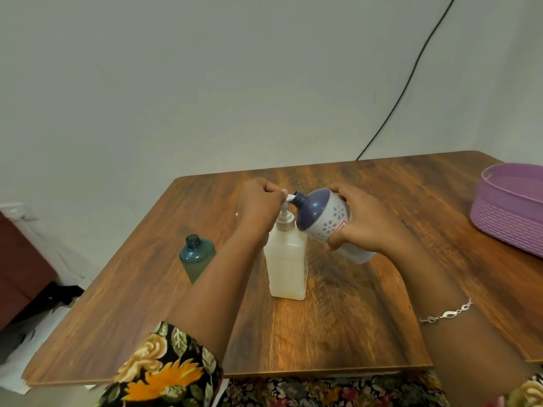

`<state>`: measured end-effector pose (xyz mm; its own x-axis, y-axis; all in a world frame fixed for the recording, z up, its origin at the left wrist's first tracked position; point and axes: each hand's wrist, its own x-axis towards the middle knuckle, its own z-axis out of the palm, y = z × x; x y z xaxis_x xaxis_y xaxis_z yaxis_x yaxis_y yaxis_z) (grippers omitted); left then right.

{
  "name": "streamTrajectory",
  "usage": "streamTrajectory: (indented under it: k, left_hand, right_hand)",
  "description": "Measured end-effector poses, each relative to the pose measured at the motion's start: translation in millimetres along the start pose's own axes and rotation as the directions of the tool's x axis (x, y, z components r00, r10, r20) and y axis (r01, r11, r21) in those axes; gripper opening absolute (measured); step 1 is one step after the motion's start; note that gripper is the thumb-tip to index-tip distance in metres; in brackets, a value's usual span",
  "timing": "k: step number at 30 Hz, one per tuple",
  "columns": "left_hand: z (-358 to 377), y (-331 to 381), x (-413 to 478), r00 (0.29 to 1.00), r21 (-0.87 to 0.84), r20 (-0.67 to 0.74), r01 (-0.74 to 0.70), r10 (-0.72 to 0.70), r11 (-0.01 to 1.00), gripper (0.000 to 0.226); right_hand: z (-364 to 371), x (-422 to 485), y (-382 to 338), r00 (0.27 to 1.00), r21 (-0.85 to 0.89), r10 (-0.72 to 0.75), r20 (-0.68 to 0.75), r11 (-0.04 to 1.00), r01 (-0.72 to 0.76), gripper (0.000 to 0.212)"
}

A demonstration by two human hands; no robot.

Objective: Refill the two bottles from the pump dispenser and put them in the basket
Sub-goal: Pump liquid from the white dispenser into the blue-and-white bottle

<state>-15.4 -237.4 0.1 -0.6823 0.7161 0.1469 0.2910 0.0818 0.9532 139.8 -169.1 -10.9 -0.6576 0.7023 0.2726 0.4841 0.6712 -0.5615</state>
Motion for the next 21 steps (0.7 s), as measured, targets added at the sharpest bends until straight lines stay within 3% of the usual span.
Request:
streamTrajectory:
  k: [7,21]
  left_hand:
    - [2,-8,-3,0.999,-0.060,-0.006,0.032,-0.032,0.998,0.026]
    - [-1,-3,-4,1.000,-0.007,0.023,0.018,-0.018,1.000,0.021]
  right_hand:
    - [6,0,0,1.000,-0.030,0.009,0.015,1.000,-0.009,0.081]
    - [4,0,-1,1.000,-0.026,0.010,0.023,1.000,-0.009,0.079]
